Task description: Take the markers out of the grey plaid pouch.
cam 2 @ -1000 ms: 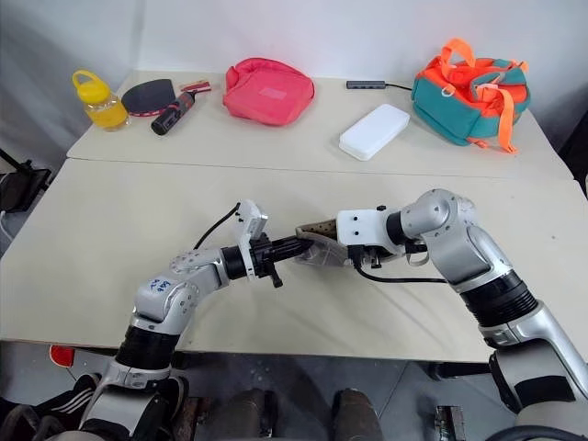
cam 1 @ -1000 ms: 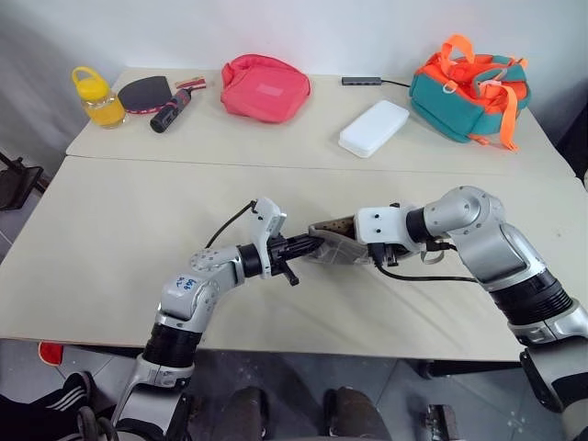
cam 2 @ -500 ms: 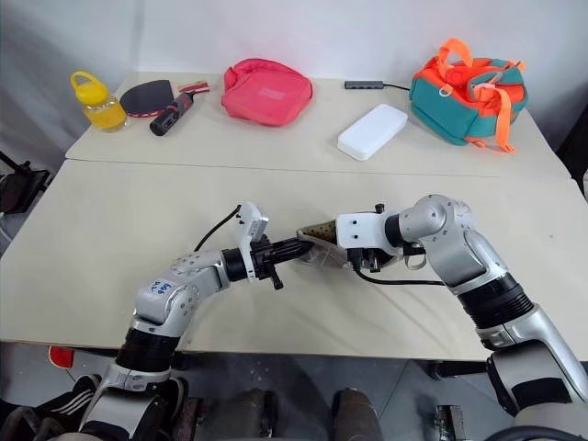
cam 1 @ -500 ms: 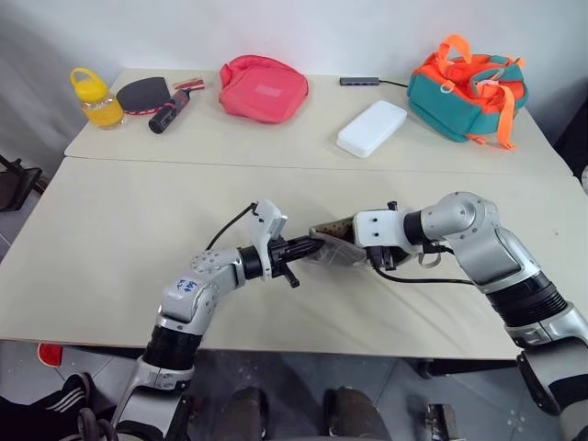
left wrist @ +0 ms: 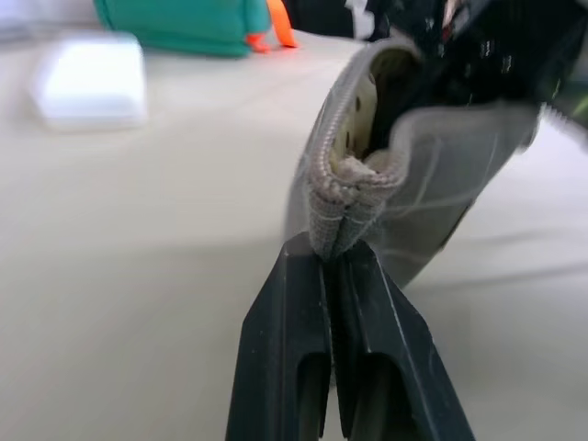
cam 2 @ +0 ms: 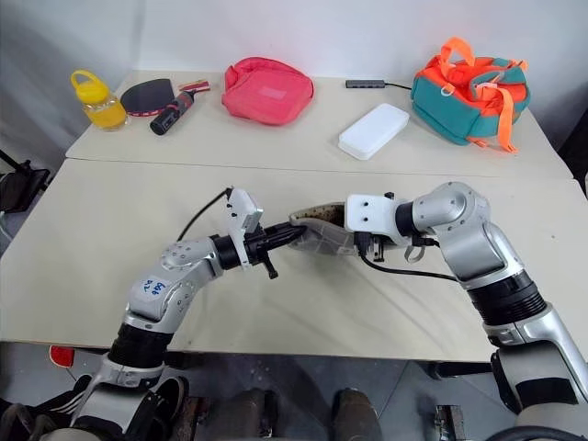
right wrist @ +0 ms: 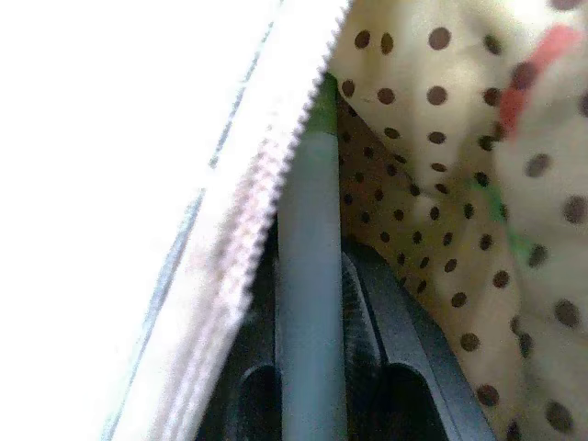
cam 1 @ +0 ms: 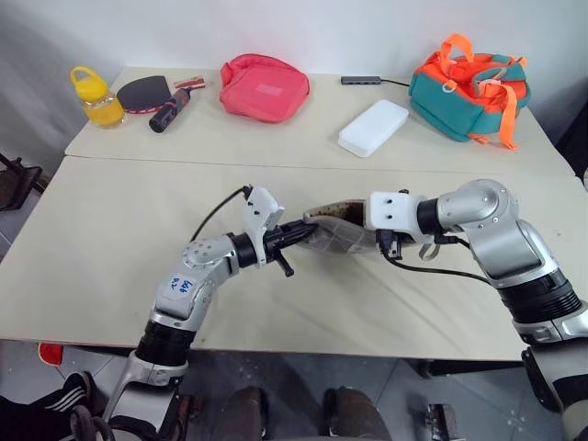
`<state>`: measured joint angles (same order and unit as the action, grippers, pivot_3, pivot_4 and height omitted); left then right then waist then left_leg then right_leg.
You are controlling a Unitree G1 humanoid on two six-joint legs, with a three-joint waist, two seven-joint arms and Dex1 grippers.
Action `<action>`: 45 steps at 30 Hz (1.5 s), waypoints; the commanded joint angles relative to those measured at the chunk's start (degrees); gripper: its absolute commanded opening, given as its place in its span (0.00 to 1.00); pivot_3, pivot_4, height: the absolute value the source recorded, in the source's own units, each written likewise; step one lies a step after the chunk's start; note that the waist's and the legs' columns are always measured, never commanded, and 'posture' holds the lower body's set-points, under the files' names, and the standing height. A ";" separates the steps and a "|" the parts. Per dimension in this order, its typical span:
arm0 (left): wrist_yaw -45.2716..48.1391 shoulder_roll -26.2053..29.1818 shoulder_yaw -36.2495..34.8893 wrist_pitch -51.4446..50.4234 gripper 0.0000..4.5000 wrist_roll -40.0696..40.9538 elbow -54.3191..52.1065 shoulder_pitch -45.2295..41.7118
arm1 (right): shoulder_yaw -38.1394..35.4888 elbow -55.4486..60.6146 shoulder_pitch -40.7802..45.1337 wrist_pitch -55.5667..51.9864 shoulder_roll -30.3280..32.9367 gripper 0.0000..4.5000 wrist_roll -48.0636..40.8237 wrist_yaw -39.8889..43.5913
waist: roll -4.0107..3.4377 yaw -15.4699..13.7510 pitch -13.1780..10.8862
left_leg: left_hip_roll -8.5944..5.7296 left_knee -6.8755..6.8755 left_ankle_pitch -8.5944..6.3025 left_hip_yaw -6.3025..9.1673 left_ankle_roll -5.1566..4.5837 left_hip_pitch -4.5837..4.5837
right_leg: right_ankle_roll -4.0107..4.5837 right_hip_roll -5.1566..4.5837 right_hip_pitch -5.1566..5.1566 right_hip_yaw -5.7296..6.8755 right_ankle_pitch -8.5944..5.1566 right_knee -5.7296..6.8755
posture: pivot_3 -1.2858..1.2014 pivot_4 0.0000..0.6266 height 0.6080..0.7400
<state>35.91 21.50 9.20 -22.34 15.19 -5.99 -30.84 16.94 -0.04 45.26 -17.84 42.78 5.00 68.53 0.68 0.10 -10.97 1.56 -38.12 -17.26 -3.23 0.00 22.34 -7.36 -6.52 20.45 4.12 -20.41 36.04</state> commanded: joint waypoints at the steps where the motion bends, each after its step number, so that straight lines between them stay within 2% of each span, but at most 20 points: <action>1: 0.20 2.33 -0.14 5.61 0.00 -4.66 0.59 -0.09 | -5.03 0.11 3.22 1.77 -0.45 0.10 -1.84 -3.19 | 0.00 -0.01 0.00 | -0.01 0.02 0.00 -0.01 0.00 0.01 | 0.00 -0.01 0.00 0.00 0.00 0.00 | 0.52 0.24 1.00; 8: 1.27 2.36 -1.21 8.67 0.00 -3.99 -1.94 1.04 | -4.54 -5.04 5.80 5.15 -0.52 0.10 0.11 -7.44 | 0.00 -0.09 0.00 | -0.01 0.04 0.00 -0.01 -0.01 0.07 | -0.02 -0.01 0.02 0.03 0.01 0.04 | 0.52 0.24 1.00; 13: -1.01 4.51 -0.42 14.80 0.00 -11.14 2.89 1.98 | -5.93 -1.99 3.03 2.25 -2.37 0.10 -4.68 -6.66 | -0.01 -0.05 -0.01 | 0.02 0.08 0.00 0.01 -0.01 0.08 | -0.03 0.01 0.02 0.09 0.01 0.05 | 0.52 0.24 1.00; 20: -2.26 8.03 -3.93 23.00 0.00 -14.24 8.49 1.06 | -9.73 1.52 1.94 0.99 -1.47 0.10 -11.62 -3.26 | -0.01 0.08 -0.01 | 0.03 0.05 0.01 -0.03 -0.04 0.08 | -0.02 0.00 0.08 0.05 0.01 0.21 | 0.52 0.24 1.00; 26: -2.60 12.44 -6.04 27.98 0.00 -16.92 10.41 2.05 | -14.44 0.66 1.29 0.27 -4.03 0.10 -15.45 -7.81 | -0.01 0.02 -0.01 | 0.01 0.05 0.01 -0.02 -0.04 0.07 | -0.02 -0.04 0.11 0.07 0.01 0.30 | 0.52 0.24 1.00; 32: -1.74 18.81 -8.73 33.09 0.00 -18.84 8.38 8.85 | -13.31 -10.24 -1.36 8.31 -1.85 0.10 -6.62 -16.37 | -0.01 0.17 -0.01 | 0.02 0.11 0.01 -0.06 -0.04 0.06 | -0.02 -0.07 0.17 0.05 0.01 0.34 | 0.52 0.24 1.00; 41: -3.25 14.28 -11.97 27.61 0.00 -13.65 4.71 11.38 | -9.07 -15.33 -5.94 16.25 -3.53 0.10 0.71 -21.58 | -0.01 0.15 -0.01 | 0.03 0.07 0.02 -0.16 -0.06 0.06 | -0.02 -0.09 0.20 -0.01 0.01 0.44 | 0.52 0.24 1.00; 45: -2.98 12.52 -12.54 25.71 0.00 -11.47 3.09 11.19 | -7.95 -16.39 -6.60 15.43 -2.84 0.10 1.68 -19.68 | -0.01 0.09 -0.01 | 0.03 0.08 0.02 -0.16 -0.05 0.05 | -0.02 -0.10 0.20 -0.01 0.01 0.44 | 0.52 0.24 1.00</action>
<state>33.31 34.36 -1.80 3.67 1.96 0.04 -19.53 8.98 -16.72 38.95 -2.54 38.39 6.04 48.18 0.67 0.19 -10.98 1.59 -38.04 -17.24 -3.38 -0.05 22.40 -7.39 -6.63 20.65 4.12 -20.40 36.47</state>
